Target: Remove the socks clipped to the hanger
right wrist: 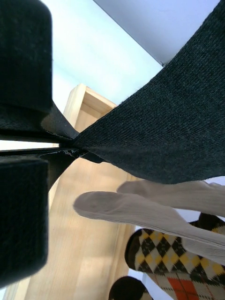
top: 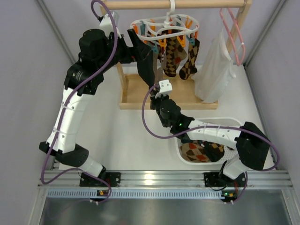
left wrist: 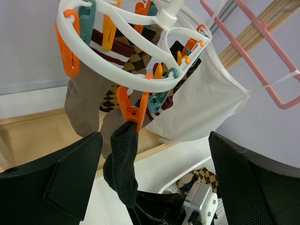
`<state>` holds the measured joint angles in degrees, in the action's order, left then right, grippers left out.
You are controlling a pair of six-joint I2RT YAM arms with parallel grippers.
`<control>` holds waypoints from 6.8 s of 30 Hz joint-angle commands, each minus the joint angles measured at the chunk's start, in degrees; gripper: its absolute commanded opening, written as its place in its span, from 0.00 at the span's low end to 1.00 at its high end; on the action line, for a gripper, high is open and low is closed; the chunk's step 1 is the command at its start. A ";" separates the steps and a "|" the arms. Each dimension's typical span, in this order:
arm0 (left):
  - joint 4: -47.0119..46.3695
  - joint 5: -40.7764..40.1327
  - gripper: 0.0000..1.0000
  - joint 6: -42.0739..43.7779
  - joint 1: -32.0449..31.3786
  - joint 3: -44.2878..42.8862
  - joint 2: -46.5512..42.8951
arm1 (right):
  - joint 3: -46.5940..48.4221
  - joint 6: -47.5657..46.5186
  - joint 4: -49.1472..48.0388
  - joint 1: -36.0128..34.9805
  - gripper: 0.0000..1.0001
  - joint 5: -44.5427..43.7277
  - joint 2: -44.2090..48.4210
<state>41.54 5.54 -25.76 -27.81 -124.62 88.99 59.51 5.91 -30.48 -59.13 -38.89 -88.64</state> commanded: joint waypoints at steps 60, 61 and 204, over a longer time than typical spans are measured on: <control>-35.47 2.11 0.30 7.92 -0.05 23.63 -4.97 | -5.72 3.14 -2.04 -3.27 0.00 11.47 6.02; -35.47 2.02 0.29 7.92 -0.05 23.63 -5.05 | -5.63 3.14 -1.95 -3.27 0.00 11.39 6.11; -8.58 -8.93 0.96 7.65 -14.73 -10.65 8.92 | 7.38 1.82 15.80 3.85 0.00 19.37 -5.23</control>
<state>34.54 3.81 -22.33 -42.46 -132.90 97.71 68.14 7.55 -13.98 -54.48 -23.88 -96.79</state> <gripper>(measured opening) 0.968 0.004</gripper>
